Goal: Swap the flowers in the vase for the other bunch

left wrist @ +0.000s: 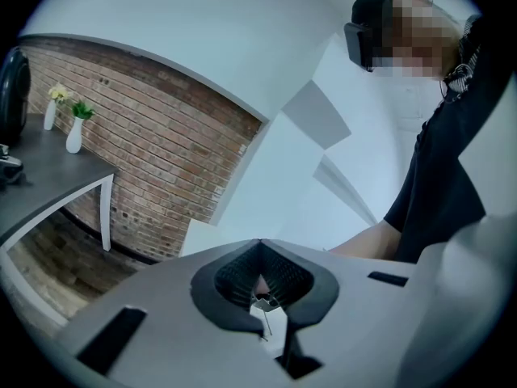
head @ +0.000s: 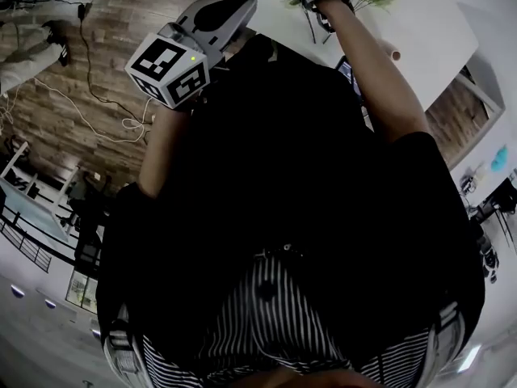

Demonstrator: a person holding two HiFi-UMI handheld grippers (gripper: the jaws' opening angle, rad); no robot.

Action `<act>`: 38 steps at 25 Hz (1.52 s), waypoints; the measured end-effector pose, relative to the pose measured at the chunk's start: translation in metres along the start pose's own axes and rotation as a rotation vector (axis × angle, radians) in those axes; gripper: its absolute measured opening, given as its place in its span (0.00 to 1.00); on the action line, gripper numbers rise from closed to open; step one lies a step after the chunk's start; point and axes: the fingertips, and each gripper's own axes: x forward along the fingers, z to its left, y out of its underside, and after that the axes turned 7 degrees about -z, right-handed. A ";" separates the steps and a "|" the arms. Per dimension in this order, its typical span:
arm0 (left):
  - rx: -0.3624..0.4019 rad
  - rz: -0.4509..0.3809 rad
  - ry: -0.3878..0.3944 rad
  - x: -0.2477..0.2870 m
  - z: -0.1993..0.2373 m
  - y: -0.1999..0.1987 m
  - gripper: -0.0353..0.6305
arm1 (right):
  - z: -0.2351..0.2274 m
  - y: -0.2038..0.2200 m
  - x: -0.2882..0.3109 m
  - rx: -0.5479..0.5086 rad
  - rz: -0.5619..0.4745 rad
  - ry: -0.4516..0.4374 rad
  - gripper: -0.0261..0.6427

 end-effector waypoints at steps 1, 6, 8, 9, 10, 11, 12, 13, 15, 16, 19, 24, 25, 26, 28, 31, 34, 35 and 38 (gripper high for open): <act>-0.003 -0.002 -0.007 -0.003 0.003 0.001 0.06 | -0.002 0.001 0.005 -0.008 0.017 0.012 0.39; -0.011 -0.013 -0.035 -0.014 0.013 0.002 0.06 | -0.010 0.004 0.017 -0.037 0.065 0.036 0.20; -0.010 -0.012 -0.030 -0.015 0.013 0.001 0.06 | -0.008 0.003 0.016 -0.035 0.053 0.016 0.16; -0.008 -0.010 -0.024 -0.014 0.012 0.000 0.06 | -0.007 0.003 0.014 -0.028 0.040 0.001 0.14; -0.006 -0.008 -0.017 -0.012 0.012 -0.001 0.06 | -0.005 0.002 0.011 -0.021 0.023 -0.014 0.12; -0.004 -0.006 -0.008 -0.011 0.010 -0.002 0.06 | -0.002 0.000 0.007 -0.016 0.003 -0.029 0.12; -0.002 -0.003 0.002 -0.008 0.008 -0.003 0.06 | 0.001 -0.003 0.002 -0.013 -0.020 -0.044 0.11; 0.001 0.000 0.015 -0.006 0.006 -0.004 0.06 | 0.005 -0.006 -0.004 -0.009 -0.049 -0.063 0.11; 0.010 0.007 0.044 0.001 -0.001 -0.005 0.06 | 0.015 -0.015 -0.021 -0.003 -0.125 -0.114 0.11; 0.015 0.010 0.060 0.005 -0.005 -0.006 0.06 | 0.020 -0.020 -0.034 -0.006 -0.171 -0.142 0.11; 0.030 0.020 0.115 0.020 -0.015 -0.010 0.06 | 0.028 -0.035 -0.086 -0.025 -0.322 -0.200 0.11; 0.055 0.054 0.243 0.056 -0.036 -0.016 0.06 | 0.024 -0.052 -0.201 -0.033 -0.605 -0.193 0.11; 0.059 0.059 0.263 0.062 -0.037 -0.018 0.06 | 0.022 -0.054 -0.221 -0.029 -0.656 -0.176 0.11; 0.063 0.064 0.285 0.069 -0.040 -0.020 0.06 | 0.018 -0.053 -0.241 -0.025 -0.702 -0.149 0.11; 0.075 0.073 0.337 0.085 -0.054 -0.022 0.06 | 0.004 -0.040 -0.282 -0.021 -0.783 -0.066 0.11; 0.093 0.091 0.397 0.111 -0.093 -0.016 0.06 | -0.028 0.005 -0.334 -0.001 -0.879 0.042 0.11; 0.119 0.111 0.457 0.132 -0.129 -0.010 0.06 | -0.058 0.051 -0.377 0.072 -1.017 0.123 0.11; 0.130 0.120 0.480 0.137 -0.136 -0.010 0.06 | -0.063 0.062 -0.387 0.089 -1.059 0.157 0.11; 0.153 0.147 0.533 0.145 -0.143 -0.010 0.06 | -0.067 0.076 -0.403 0.106 -1.140 0.248 0.11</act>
